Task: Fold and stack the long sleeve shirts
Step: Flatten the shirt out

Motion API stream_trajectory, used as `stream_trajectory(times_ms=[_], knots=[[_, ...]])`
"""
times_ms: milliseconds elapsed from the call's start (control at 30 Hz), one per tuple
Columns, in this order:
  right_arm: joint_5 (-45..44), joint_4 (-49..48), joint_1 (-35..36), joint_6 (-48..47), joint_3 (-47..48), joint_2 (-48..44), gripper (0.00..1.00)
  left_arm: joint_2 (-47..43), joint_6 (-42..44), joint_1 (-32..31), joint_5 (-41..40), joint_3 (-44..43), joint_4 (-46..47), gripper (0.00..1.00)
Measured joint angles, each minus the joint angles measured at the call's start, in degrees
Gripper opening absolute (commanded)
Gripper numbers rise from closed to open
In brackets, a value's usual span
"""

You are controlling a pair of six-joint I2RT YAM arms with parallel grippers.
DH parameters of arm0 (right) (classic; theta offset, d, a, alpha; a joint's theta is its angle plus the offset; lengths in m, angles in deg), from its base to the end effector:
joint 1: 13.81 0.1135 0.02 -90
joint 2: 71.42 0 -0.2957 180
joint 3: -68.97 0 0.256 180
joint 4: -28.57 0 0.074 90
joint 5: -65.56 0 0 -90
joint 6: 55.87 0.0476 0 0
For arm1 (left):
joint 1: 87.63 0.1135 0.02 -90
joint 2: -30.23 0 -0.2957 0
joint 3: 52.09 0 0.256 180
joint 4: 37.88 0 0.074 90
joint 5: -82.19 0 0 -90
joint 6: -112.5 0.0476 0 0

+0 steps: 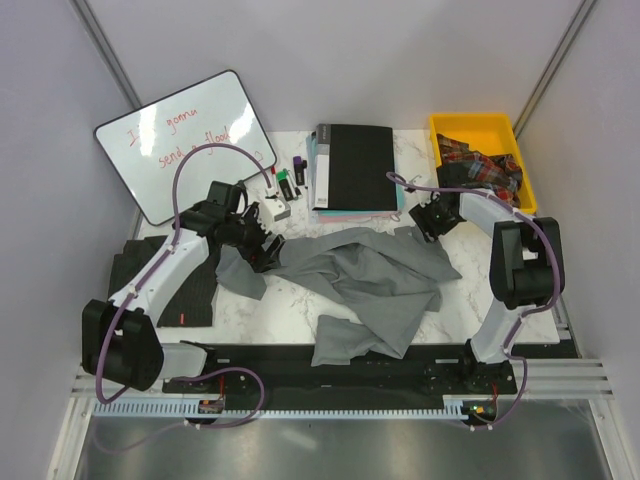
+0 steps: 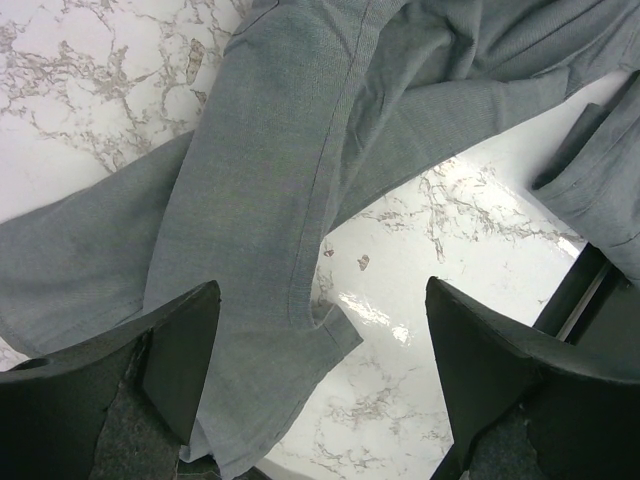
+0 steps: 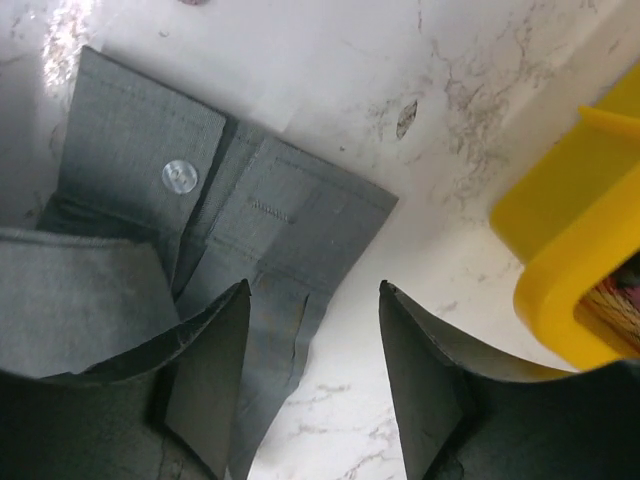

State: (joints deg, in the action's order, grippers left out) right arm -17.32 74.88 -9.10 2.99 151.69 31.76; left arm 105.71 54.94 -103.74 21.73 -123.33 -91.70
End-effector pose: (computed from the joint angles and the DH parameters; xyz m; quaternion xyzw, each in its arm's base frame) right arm 0.3733 0.0367 0.2005 -0.3128 0.9263 0.0133 0.2095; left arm 0.2454 -0.0953 0.2829 0.4461 0.8186 -0.2048 0.2982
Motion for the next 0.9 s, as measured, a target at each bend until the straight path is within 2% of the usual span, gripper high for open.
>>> stream_trajectory(times_ms=[100,167,200,233,367,500,533,600,633,700,733,900], knots=[[-0.9,-1.6,0.5,0.0,0.0,1.8,0.74,0.0,0.0,0.0,0.0,0.0,0.0,0.92],[-1.2,-2.6,0.7,-0.1,-0.2,2.1,0.87,0.0,0.0,0.0,0.0,0.0,0.0,0.92],[-1.3,-3.1,0.8,-0.2,-0.5,2.1,0.89,0.0,0.0,0.0,0.0,0.0,0.0,0.92],[-1.4,-3.8,1.0,-0.2,-0.9,2.1,0.90,0.0,0.0,0.0,0.0,0.0,0.0,0.92],[-1.2,-5.0,1.3,-0.5,-1.6,2.2,0.82,0.0,0.0,0.0,-0.1,0.0,0.0,0.92],[0.8,-4.0,1.3,-0.6,-0.8,3.1,0.63,0.5,0.0,0.0,-0.1,0.0,0.1,0.92],[1.7,-3.4,1.3,-0.6,-0.3,3.6,0.54,0.6,0.0,0.0,-0.1,0.0,0.1,0.92],[3.1,-2.5,1.4,-0.6,0.4,4.3,0.44,0.7,0.0,0.0,-0.2,0.0,0.1,0.92],[4.0,-2.1,1.4,-0.4,0.5,4.5,0.32,0.7,0.0,0.0,-0.4,0.0,0.1,0.92],[5.2,-1.6,1.5,-0.3,0.6,4.6,0.16,0.7,0.0,0.0,-0.7,0.0,0.1,0.92],[5.8,-1.4,1.5,-0.1,0.6,4.7,0.00,0.7,0.0,0.0,-0.8,0.0,0.1,0.92],[6.1,-0.7,1.5,0.0,0.6,4.0,0.00,0.7,0.0,0.0,-0.9,0.0,0.1,0.94]])
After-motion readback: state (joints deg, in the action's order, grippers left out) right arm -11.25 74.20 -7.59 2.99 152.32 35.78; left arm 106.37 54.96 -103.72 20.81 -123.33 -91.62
